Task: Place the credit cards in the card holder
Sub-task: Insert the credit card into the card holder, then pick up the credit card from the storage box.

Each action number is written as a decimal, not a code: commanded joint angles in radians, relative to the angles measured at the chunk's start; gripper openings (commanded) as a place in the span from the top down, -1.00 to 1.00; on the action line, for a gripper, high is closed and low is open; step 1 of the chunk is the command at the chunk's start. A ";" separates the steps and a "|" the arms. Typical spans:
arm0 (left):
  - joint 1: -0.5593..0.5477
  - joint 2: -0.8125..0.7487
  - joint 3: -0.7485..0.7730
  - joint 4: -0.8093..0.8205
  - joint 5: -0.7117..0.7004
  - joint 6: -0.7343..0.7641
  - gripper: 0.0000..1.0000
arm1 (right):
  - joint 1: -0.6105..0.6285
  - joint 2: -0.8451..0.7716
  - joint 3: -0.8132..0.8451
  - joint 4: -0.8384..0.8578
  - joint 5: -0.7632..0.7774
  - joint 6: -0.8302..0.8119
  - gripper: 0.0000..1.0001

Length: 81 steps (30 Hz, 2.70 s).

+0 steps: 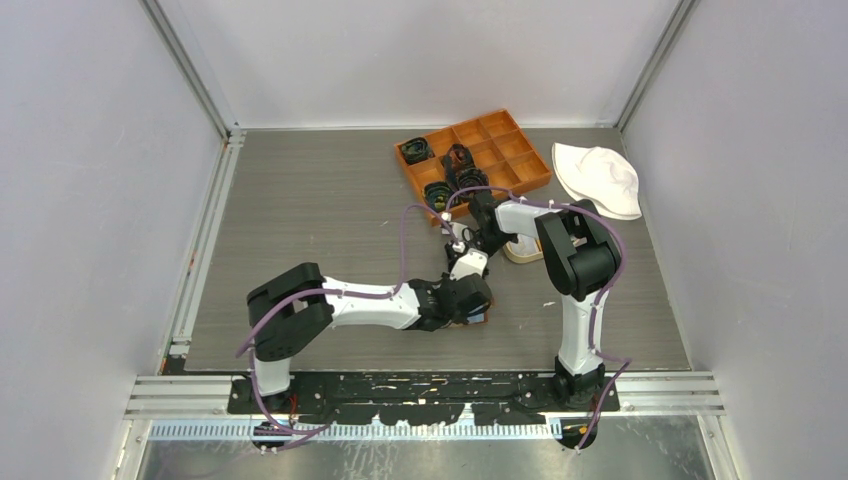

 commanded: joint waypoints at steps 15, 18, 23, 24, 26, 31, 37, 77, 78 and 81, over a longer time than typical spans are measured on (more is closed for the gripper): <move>-0.015 -0.170 -0.060 0.024 -0.024 0.064 0.70 | 0.001 -0.040 0.039 -0.019 0.026 -0.042 0.14; -0.018 -0.241 -0.116 0.074 0.000 0.077 0.70 | -0.001 -0.058 0.041 -0.026 0.024 -0.052 0.13; -0.018 -0.379 -0.247 0.152 0.002 0.092 0.70 | -0.004 -0.089 0.039 -0.031 0.032 -0.070 0.10; -0.017 -0.403 -0.272 0.158 -0.008 0.092 0.70 | -0.003 -0.092 0.039 -0.032 0.036 -0.072 0.10; -0.017 -0.440 -0.319 0.168 -0.033 0.091 0.70 | -0.003 -0.098 0.040 -0.034 0.046 -0.077 0.10; 0.004 -0.478 -0.403 0.159 -0.063 0.070 0.70 | -0.003 -0.118 0.042 -0.043 0.085 -0.096 0.11; 0.046 -0.449 -0.431 0.120 -0.060 0.036 0.71 | -0.001 -0.150 0.037 -0.052 0.158 -0.122 0.54; 0.112 -0.261 -0.373 0.118 0.117 -0.011 0.76 | 0.040 -0.026 0.047 -0.041 0.003 -0.037 0.86; 0.112 -0.269 -0.377 0.113 0.113 -0.011 0.76 | 0.037 -0.032 0.051 -0.048 0.006 -0.047 0.85; 0.112 -0.313 -0.388 0.097 0.093 -0.011 0.74 | 0.029 -0.063 0.061 -0.073 0.026 -0.088 0.83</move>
